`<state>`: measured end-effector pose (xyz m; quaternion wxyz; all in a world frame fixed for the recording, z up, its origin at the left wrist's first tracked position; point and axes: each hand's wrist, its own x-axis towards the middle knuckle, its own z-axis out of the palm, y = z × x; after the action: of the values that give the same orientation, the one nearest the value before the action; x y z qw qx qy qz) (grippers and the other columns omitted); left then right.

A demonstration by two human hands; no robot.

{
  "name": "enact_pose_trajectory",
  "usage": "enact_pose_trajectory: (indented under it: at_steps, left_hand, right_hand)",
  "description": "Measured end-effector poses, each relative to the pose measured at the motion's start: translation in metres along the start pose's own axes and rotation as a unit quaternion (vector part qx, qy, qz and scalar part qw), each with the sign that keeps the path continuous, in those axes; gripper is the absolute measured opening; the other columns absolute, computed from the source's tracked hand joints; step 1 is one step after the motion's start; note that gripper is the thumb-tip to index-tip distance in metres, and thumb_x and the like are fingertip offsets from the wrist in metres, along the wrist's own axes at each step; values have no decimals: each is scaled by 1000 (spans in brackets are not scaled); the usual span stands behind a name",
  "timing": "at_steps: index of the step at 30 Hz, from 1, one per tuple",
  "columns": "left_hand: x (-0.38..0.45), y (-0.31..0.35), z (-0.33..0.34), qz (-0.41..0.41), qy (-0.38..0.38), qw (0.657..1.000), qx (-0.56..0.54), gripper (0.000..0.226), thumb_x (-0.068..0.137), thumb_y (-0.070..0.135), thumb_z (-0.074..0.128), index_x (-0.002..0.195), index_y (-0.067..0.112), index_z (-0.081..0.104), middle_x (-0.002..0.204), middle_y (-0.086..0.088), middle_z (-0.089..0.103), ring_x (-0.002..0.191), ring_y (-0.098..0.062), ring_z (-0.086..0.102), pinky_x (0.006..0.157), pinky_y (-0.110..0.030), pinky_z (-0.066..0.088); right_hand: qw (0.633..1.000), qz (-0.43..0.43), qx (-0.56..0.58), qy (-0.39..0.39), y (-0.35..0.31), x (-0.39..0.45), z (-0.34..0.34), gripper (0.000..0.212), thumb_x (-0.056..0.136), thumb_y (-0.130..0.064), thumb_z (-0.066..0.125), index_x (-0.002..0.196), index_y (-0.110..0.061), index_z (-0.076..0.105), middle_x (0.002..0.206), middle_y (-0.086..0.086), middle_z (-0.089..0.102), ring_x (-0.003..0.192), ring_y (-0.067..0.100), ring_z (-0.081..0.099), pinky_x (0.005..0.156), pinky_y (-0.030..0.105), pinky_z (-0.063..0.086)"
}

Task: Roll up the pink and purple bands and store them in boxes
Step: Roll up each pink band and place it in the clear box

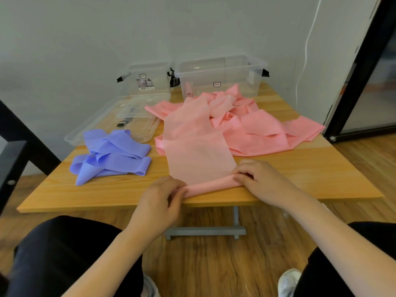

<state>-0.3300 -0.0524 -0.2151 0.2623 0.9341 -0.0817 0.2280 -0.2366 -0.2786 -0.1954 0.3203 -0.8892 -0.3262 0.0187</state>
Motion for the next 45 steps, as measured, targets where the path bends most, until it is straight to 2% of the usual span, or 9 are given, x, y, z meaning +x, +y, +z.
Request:
enact_pose_trajectory:
  at_steps: [4, 8, 12, 17, 21, 24, 28, 39, 45]
  left_hand:
    - [2, 2, 4, -31, 31, 999, -4, 18, 85, 7, 61, 100, 17, 62, 81, 18, 52, 75, 4, 51, 63, -6, 38]
    - [0, -6, -2, 33, 6, 997, 72, 22, 84, 32, 53, 87, 18, 69, 86, 8, 57, 78, -3, 43, 67, -19, 39]
    - [0, -13, -9, 42, -46, 998, 29, 33, 84, 41, 50, 94, 16, 70, 86, 11, 59, 81, 3, 50, 73, -8, 39]
    - [17, -13, -7, -2, -9, 1000, -12, 20, 84, 9, 62, 103, 17, 65, 81, 22, 52, 71, 10, 52, 60, -3, 38]
    - [20, -12, -3, 18, -16, 999, 47, 20, 79, 27, 50, 87, 22, 67, 91, 13, 52, 58, -5, 47, 50, -17, 41]
    - [22, -18, -6, 61, -38, 995, 69, 26, 79, 36, 48, 83, 20, 69, 89, 7, 57, 74, -8, 49, 62, -24, 44]
    - [23, -24, -10, 87, -82, 993, 21, 29, 83, 41, 50, 90, 18, 67, 85, 13, 59, 82, 6, 49, 75, -4, 37]
    - [25, -25, -1, 23, -16, 1000, -1, 20, 80, 40, 47, 90, 28, 60, 87, 18, 49, 69, -1, 49, 55, -17, 41]
    - [24, -34, -8, 45, -51, 997, -27, 31, 81, 46, 53, 88, 20, 69, 84, 15, 60, 81, 1, 51, 72, -10, 40]
  right_hand:
    - [999, 30, -4, 44, -4, 3, 4, 11, 84, -27, 63, 89, -28, 53, 77, -11, 54, 68, 3, 49, 58, 18, 35]
    - [999, -9, 0, 50, -1, 6, -3, 13, 74, -24, 74, 74, -25, 61, 80, -10, 55, 75, 8, 52, 69, 25, 44]
    - [1000, -18, 21, -5, 3, 4, -8, 18, 74, -23, 74, 80, -35, 62, 87, -17, 61, 82, 1, 54, 75, 20, 43]
    - [998, 24, 17, 56, 0, 5, 3, 8, 87, -20, 61, 88, -26, 66, 83, -21, 57, 77, -5, 51, 70, 4, 35]
    - [996, 9, -21, 86, -1, 8, 8, 13, 78, -20, 67, 77, -27, 57, 82, -14, 56, 77, 0, 50, 66, 20, 39]
    - [999, -38, -14, 36, 3, 11, 0, 15, 75, -21, 72, 75, -29, 60, 83, -14, 55, 82, 3, 51, 72, 20, 40]
    - [999, -40, 0, 7, 7, 8, -4, 19, 76, -25, 73, 83, -36, 60, 91, -21, 57, 90, 0, 53, 80, 12, 39]
    - [998, 41, 31, 41, -4, 16, 9, 13, 80, -27, 64, 75, -29, 53, 63, -5, 57, 57, 4, 47, 53, 21, 33]
    - [1000, -4, 3, -13, 2, 14, 0, 18, 71, -30, 75, 87, -31, 68, 93, -18, 56, 93, -3, 50, 81, 13, 38]
